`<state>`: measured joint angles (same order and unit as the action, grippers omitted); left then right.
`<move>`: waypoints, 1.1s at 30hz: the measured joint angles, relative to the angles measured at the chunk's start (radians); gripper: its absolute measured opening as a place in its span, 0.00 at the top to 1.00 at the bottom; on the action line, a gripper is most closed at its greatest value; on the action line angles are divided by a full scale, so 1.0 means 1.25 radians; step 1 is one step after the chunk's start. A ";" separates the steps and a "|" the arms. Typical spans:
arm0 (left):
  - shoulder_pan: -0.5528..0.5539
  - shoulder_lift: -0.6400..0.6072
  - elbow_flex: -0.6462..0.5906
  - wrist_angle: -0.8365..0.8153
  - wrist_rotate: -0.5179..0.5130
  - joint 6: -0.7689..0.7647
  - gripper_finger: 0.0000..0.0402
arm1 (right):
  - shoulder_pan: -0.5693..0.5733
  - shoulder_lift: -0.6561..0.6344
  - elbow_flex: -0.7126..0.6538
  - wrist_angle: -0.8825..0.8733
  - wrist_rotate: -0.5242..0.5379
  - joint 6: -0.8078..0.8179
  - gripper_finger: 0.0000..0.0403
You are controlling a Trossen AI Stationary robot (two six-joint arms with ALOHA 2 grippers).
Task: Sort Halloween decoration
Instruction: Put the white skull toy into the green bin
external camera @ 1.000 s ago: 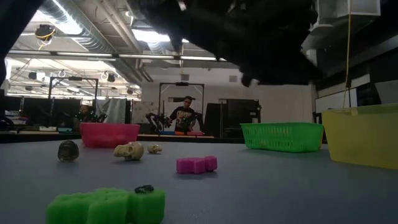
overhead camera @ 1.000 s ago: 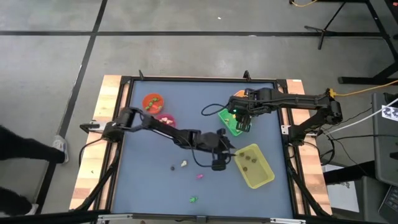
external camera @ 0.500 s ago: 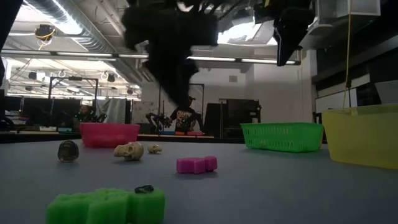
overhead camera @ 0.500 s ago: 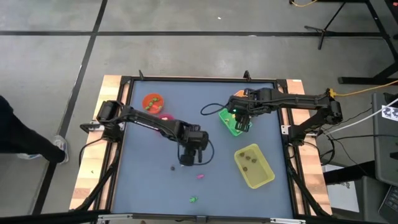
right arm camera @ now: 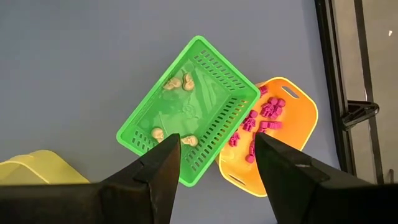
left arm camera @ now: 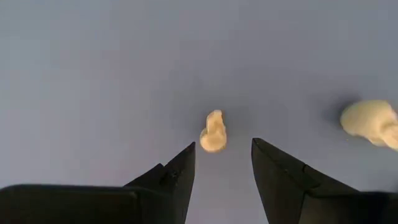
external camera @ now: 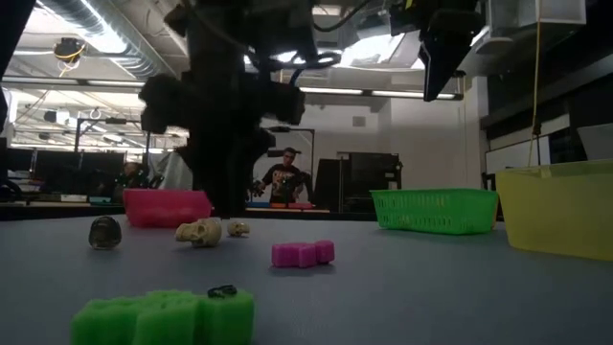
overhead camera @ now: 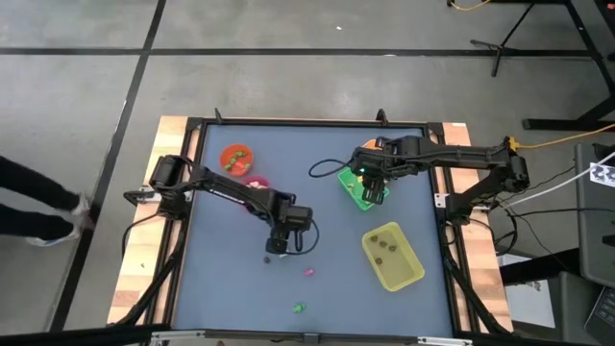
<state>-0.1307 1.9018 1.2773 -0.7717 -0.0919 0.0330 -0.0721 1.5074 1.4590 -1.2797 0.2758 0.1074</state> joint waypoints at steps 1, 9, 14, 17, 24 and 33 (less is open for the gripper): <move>0.001 0.000 -0.012 0.022 0.000 0.000 0.65 | 0.000 0.000 0.000 0.000 0.000 0.000 0.49; 0.003 0.000 -0.074 0.122 0.000 0.000 0.65 | 0.000 0.000 0.000 0.000 0.000 0.000 0.49; 0.011 -0.001 -0.095 0.136 0.005 -0.002 0.65 | 0.000 0.000 0.000 0.000 0.000 0.000 0.49; 0.016 -0.004 -0.110 0.156 0.010 -0.003 0.65 | 0.000 0.000 0.000 0.001 0.000 0.000 0.49; 0.020 -0.004 -0.114 0.166 0.015 -0.002 0.71 | 0.000 0.000 0.000 0.006 0.000 0.000 0.49; 0.020 -0.002 -0.114 0.166 0.010 -0.002 0.83 | 0.000 0.000 0.000 0.006 0.000 0.000 0.49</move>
<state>-0.1062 1.8989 1.1343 -0.5636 -0.0798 0.0299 -0.0719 1.5074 1.4590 -1.2720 0.2756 0.1073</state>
